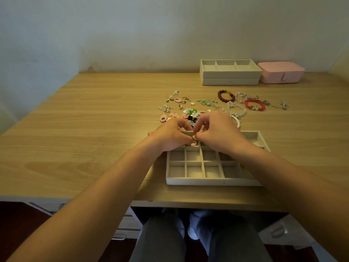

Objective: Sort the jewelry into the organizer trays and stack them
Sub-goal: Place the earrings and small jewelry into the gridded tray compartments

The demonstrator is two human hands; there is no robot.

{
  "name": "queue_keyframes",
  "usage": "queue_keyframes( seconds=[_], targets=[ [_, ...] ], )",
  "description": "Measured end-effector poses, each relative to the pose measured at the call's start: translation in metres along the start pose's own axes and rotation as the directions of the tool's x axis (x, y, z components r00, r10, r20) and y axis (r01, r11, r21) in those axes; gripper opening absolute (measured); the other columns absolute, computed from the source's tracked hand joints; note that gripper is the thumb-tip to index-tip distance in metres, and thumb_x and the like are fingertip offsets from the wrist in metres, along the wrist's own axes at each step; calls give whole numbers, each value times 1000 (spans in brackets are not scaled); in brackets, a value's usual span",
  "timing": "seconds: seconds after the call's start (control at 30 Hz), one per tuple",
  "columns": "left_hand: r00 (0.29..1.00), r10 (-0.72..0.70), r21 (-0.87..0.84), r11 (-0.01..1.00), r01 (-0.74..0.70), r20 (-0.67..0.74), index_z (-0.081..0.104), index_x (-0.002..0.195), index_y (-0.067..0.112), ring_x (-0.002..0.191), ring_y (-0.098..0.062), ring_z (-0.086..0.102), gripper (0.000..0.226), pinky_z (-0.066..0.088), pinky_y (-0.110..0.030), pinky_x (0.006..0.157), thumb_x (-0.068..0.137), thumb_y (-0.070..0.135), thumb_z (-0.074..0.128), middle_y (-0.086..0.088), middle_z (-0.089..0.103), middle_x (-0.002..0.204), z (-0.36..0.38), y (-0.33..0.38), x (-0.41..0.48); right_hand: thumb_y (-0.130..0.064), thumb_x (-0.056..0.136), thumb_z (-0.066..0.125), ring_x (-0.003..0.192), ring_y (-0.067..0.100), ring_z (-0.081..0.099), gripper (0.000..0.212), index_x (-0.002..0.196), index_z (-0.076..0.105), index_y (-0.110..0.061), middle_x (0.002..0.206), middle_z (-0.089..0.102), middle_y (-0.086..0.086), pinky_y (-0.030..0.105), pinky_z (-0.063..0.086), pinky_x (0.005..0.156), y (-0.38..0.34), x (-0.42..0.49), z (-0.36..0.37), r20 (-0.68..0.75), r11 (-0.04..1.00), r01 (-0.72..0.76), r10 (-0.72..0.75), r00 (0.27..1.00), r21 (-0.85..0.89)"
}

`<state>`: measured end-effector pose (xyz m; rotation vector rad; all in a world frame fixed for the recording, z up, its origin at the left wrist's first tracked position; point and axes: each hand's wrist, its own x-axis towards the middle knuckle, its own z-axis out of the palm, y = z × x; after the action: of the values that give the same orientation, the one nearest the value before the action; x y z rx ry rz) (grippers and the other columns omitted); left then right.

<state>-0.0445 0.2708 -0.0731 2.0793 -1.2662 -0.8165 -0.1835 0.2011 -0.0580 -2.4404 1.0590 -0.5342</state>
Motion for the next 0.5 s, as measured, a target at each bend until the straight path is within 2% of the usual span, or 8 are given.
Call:
queue_keyframes(
  seconds=[0.1,0.2,0.23,0.33,0.5],
  targets=[
    [1000,15,-19,1000,-15,-9,66,77,40,80,-21,60,44,47,-59,99,34,51,66,11,60,67,1,-2,0,-22,87,70,79,15,58,13,91,78,-31,81,61,-10,28,47,66,-4,-6,-2,13,976,99,-99,995,-191],
    [1000,-2,-42,999,2,-1,65,72,49,93,-26,66,44,46,-59,100,29,56,62,11,64,74,1,-2,-1,-25,94,61,82,23,64,17,101,76,-31,88,66,-2,32,49,65,-11,-12,-5,37,888,180,-181,983,-422],
    [1000,-1,-41,999,1,3,64,72,51,92,-26,65,43,45,-60,100,29,55,63,11,64,74,1,-1,-1,-26,95,59,80,25,64,18,102,75,-29,87,64,0,32,48,64,-14,-13,-6,48,862,202,-203,978,-464],
    [1000,13,-39,999,-13,9,64,72,52,80,-20,60,39,44,-63,100,34,52,64,14,61,67,1,-1,-1,-31,94,60,75,26,56,16,101,71,-23,81,52,2,32,44,63,-22,-12,-9,86,840,206,-189,978,-502],
    [1000,14,-51,999,-15,-4,69,80,36,89,-24,66,54,46,-60,100,30,57,64,10,66,73,0,-1,-2,-29,93,69,89,29,65,16,106,68,-20,84,51,1,32,43,64,-31,-10,-12,89,821,171,-145,985,-544]
  ],
)
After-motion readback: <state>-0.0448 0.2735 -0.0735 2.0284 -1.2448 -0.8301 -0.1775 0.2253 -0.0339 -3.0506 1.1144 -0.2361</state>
